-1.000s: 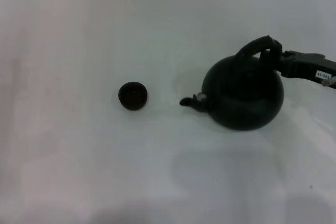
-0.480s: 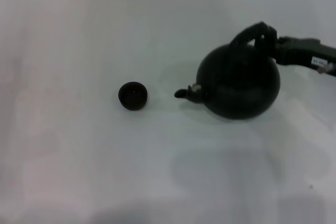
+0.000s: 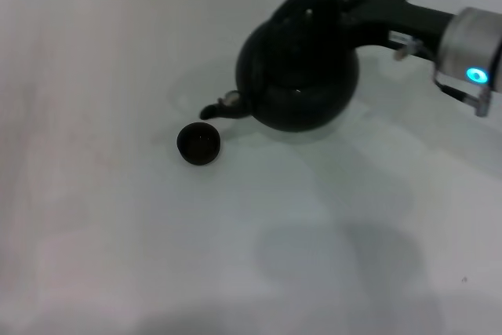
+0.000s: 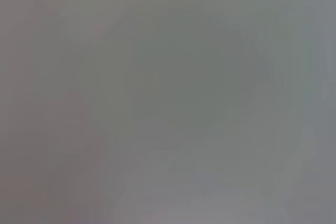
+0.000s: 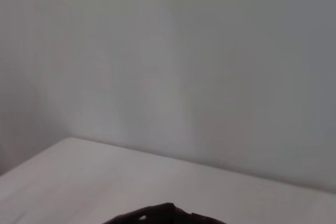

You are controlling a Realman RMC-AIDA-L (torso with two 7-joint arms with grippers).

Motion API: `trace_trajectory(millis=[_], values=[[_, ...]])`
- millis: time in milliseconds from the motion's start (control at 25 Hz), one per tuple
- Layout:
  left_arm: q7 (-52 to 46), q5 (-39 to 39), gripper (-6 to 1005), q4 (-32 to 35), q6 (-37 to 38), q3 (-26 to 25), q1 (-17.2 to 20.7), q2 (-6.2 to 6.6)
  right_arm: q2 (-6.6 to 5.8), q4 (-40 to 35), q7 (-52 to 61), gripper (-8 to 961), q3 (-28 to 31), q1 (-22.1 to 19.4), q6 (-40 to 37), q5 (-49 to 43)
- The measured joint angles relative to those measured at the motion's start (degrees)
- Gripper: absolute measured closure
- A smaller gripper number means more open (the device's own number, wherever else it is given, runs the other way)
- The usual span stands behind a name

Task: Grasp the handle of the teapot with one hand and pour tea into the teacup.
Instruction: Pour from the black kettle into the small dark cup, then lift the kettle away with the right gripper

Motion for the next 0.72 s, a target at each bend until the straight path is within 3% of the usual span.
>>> trace_trajectory(millis=[400, 720], values=[[-0.01, 0.03, 138, 0.00, 0.00, 0.04, 0.00, 0.00, 0.03, -2.65, -0.08, 726, -9.59, 2.19, 12.85, -12.23], [-0.02, 0.03, 139, 0.00, 0.02, 0.03, 0.00, -0.10, 0.11, -2.39, -3.92, 740, -13.72, 2.33, 18.54, -14.86]])
